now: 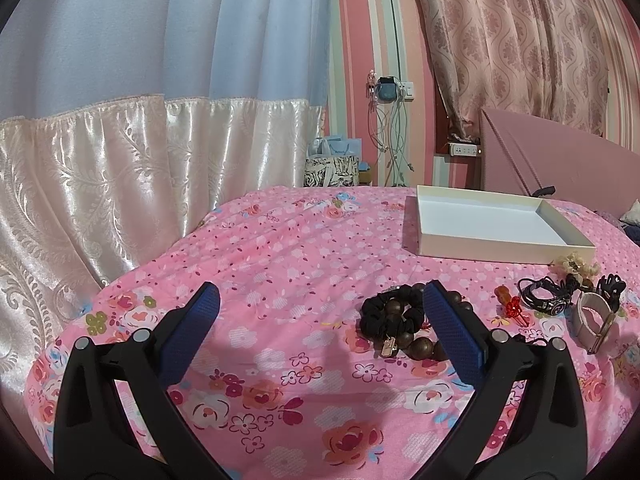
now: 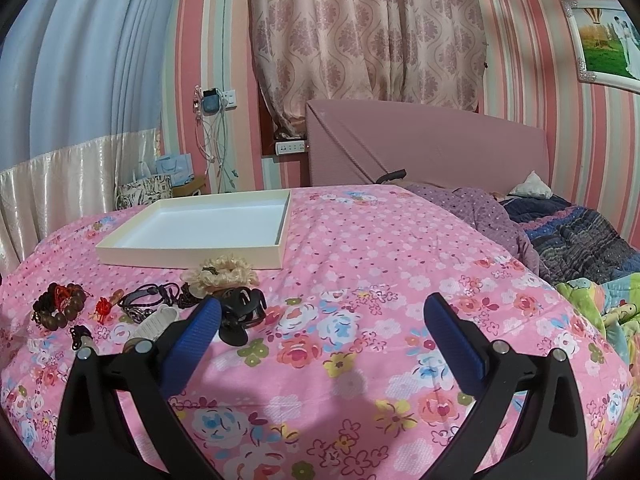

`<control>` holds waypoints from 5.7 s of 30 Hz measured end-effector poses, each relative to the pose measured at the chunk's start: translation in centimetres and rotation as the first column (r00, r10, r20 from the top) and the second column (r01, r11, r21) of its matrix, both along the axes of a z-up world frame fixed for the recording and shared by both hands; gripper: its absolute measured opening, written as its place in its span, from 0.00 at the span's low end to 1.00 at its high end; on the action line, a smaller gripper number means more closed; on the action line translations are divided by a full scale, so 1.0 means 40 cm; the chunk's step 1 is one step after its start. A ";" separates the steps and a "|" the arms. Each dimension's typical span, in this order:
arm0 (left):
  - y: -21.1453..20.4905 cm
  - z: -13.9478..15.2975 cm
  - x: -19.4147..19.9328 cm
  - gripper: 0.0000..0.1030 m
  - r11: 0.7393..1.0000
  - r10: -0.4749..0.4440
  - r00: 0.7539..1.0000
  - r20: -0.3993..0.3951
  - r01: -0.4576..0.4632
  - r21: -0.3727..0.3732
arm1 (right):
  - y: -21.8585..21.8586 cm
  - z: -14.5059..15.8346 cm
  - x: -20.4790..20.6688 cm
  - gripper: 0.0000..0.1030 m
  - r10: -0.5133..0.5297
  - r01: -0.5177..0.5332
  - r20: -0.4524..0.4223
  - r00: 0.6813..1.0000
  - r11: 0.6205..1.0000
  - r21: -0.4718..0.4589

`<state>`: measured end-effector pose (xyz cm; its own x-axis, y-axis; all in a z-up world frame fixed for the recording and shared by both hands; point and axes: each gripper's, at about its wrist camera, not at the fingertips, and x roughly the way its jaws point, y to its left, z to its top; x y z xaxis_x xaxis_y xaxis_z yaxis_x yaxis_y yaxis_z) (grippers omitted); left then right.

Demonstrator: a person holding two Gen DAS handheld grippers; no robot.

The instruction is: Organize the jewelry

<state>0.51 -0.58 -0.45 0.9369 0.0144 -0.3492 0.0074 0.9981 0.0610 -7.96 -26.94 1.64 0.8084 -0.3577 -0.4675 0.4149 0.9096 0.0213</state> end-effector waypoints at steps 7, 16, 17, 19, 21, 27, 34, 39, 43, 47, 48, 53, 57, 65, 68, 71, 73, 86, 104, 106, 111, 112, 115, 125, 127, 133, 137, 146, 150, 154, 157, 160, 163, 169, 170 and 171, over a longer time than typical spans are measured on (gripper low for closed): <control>0.005 0.001 -0.003 0.97 1.000 0.001 1.000 -0.004 -0.001 -0.009 | -0.001 -0.005 0.013 0.98 0.036 -0.036 -0.017 0.999 0.999 0.014; 0.008 -0.007 0.029 0.97 1.000 -0.016 0.997 -0.071 0.015 -0.015 | 0.016 -0.020 0.048 0.98 0.063 -0.062 -0.080 0.995 0.998 0.018; 0.007 -0.010 0.036 0.97 1.000 -0.022 0.996 -0.085 0.020 -0.013 | 0.019 -0.021 0.050 0.98 0.069 -0.068 -0.084 0.994 0.998 0.016; 0.000 -0.018 0.054 0.97 0.999 -0.033 0.992 -0.124 0.033 -0.003 | 0.023 -0.021 0.050 0.98 0.067 -0.067 -0.087 0.994 0.998 0.010; -0.014 -0.026 0.071 0.97 0.997 -0.072 0.984 -0.165 0.074 0.005 | 0.023 -0.020 0.049 0.98 0.064 -0.064 -0.085 0.994 0.998 0.008; -0.077 -0.046 0.093 0.96 0.982 -0.159 0.961 -0.226 0.177 0.065 | 0.025 -0.023 0.057 0.98 0.070 -0.069 -0.103 0.992 0.998 0.014; -0.118 -0.079 0.175 0.57 0.978 -0.170 0.922 -0.349 0.200 0.051 | 0.021 -0.036 0.075 0.98 0.097 -0.092 -0.141 0.985 0.995 0.043; -0.093 -0.106 0.214 0.43 0.979 -0.195 0.888 -0.417 0.200 -0.034 | 0.014 -0.039 0.076 0.98 0.095 -0.088 -0.132 0.987 0.995 0.053; -0.103 -0.120 0.217 0.32 0.974 -0.217 0.877 -0.428 0.223 -0.036 | 0.006 -0.048 0.090 0.98 0.107 -0.095 -0.154 0.982 0.992 0.081; -0.090 -0.115 0.212 0.14 0.970 -0.243 0.879 -0.409 0.232 -0.078 | -0.004 -0.061 0.107 0.98 0.173 -0.147 -0.158 0.972 0.976 0.161; -0.080 -0.110 0.205 0.10 0.969 -0.249 0.887 -0.389 0.229 -0.097 | -0.010 -0.062 0.109 0.98 0.180 -0.152 -0.145 0.973 0.971 0.185; -0.038 -0.080 0.172 0.09 0.973 -0.219 0.927 -0.303 0.182 -0.145 | 0.001 -0.072 0.139 0.98 0.213 -0.177 -0.157 0.964 0.960 0.216; -0.032 -0.060 0.155 0.09 0.976 -0.201 0.944 -0.261 0.170 -0.138 | 0.023 -0.080 0.185 0.98 0.221 -0.182 -0.196 0.955 0.962 0.202; -0.040 -0.059 0.157 0.09 0.977 -0.199 0.947 -0.251 0.173 -0.125 | 0.054 -0.117 0.299 0.95 0.206 -0.154 -0.311 0.928 0.971 0.185; -0.037 -0.059 0.155 0.09 0.977 -0.198 0.947 -0.253 0.172 -0.123 | 0.045 -0.144 0.329 0.54 0.207 -0.134 -0.368 0.906 0.967 0.214; -0.037 -0.059 0.155 0.09 0.977 -0.199 0.947 -0.253 0.172 -0.123 | 0.022 -0.158 0.333 0.45 0.223 -0.125 -0.366 0.903 0.954 0.273; -0.036 -0.061 0.158 0.09 0.975 -0.211 0.943 -0.257 0.183 -0.126 | 0.015 -0.157 0.328 0.44 0.236 -0.133 -0.349 0.907 0.947 0.293; -0.124 0.183 0.193 0.09 0.939 -0.340 0.932 -0.124 0.328 -0.107 | -0.010 0.070 0.322 0.44 0.291 -0.256 -0.135 0.947 0.939 0.228; -0.420 0.002 0.533 0.09 0.943 -0.325 0.912 -0.251 0.332 -0.015 | -0.026 -0.019 0.592 0.44 0.307 -0.281 -0.134 0.942 0.942 0.182; -0.424 -0.026 0.551 0.09 0.943 -0.325 0.901 -0.289 0.330 -0.032 | -0.019 -0.035 0.596 0.44 0.313 -0.289 -0.158 0.937 0.944 0.158; -0.437 -0.048 0.572 0.09 0.946 -0.314 0.892 -0.326 0.323 -0.028 | -0.006 -0.082 0.624 0.44 0.334 -0.302 -0.227 0.915 0.939 0.164; -0.441 -0.054 0.574 0.09 0.946 -0.310 0.889 -0.338 0.322 -0.019 | -0.004 -0.089 0.632 0.44 0.339 -0.304 -0.241 0.909 0.937 0.171; -0.456 -0.068 0.584 0.09 0.947 -0.298 0.880 -0.371 0.322 0.004 | -0.007 -0.104 0.644 0.44 0.335 -0.291 -0.272 0.902 0.938 0.188; -0.477 -0.093 0.591 0.09 0.943 -0.271 0.861 -0.430 0.328 0.063 | -0.002 -0.143 0.655 0.45 0.340 -0.287 -0.325 0.882 0.937 0.200; -0.474 -0.095 0.594 0.09 0.944 -0.268 0.858 -0.439 0.325 0.061 | 0.003 -0.145 0.655 0.45 0.340 -0.289 -0.333 0.880 0.938 0.193; -0.481 -0.107 0.611 0.13 0.941 -0.257 0.840 -0.477 0.330 0.074 | 0.008 -0.149 0.659 0.45 0.341 -0.290 -0.339 0.877 0.938 0.191; -0.487 -0.112 0.604 0.15 0.936 -0.251 0.840 -0.481 0.338 0.100 | 0.009 -0.150 0.659 0.45 0.342 -0.291 -0.338 0.877 0.937 0.192; -0.479 -0.109 0.601 0.16 0.936 -0.249 0.841 -0.480 0.337 0.104 | 0.009 -0.149 0.661 0.46 0.343 -0.293 -0.338 0.876 0.937 0.193; -0.473 -0.106 0.603 0.18 0.937 -0.251 0.841 -0.480 0.335 0.096 | 0.006 -0.148 0.661 0.49 0.347 -0.296 -0.337 0.875 0.935 0.194; -0.465 -0.104 0.603 0.25 0.939 -0.247 0.843 -0.479 0.329 0.095 | 0.018 -0.137 0.657 0.65 0.349 -0.310 -0.331 0.877 0.936 0.168; -0.459 -0.100 0.601 0.28 0.941 -0.245 0.845 -0.476 0.325 0.092 | 0.016 -0.134 0.657 0.65 0.346 -0.307 -0.326 0.880 0.937 0.166; -0.456 -0.099 0.598 0.34 0.942 -0.245 0.847 -0.472 0.324 0.092 | 0.004 -0.130 0.654 0.65 0.345 -0.301 -0.311 0.885 0.936 0.181; -0.453 -0.094 0.592 0.40 0.942 -0.246 0.853 -0.461 0.323 0.095 | 0.001 -0.124 0.648 0.67 0.348 -0.306 -0.295 0.890 0.935 0.179; -0.433 -0.085 0.590 0.41 0.947 -0.256 0.858 -0.446 0.316 0.064 | -0.016 -0.098 0.625 0.69 0.356 -0.313 -0.216 0.909 0.927 0.209; -0.424 -0.083 0.590 0.41 0.948 -0.260 0.856 -0.446 0.314 0.050 | -0.021 -0.094 0.623 0.69 0.352 -0.309 -0.205 0.913 0.927 0.215; -0.420 -0.082 0.592 0.42 0.949 -0.264 0.856 -0.444 0.312 0.038 | -0.025 -0.090 0.621 0.69 0.347 -0.305 -0.196 0.917 0.928 0.215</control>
<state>24.18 -17.36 -3.72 0.6634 -0.1738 -0.7278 0.3429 0.9351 0.0892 16.88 -27.93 -1.94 0.7306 0.0125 -0.6827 0.1088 0.9849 0.1346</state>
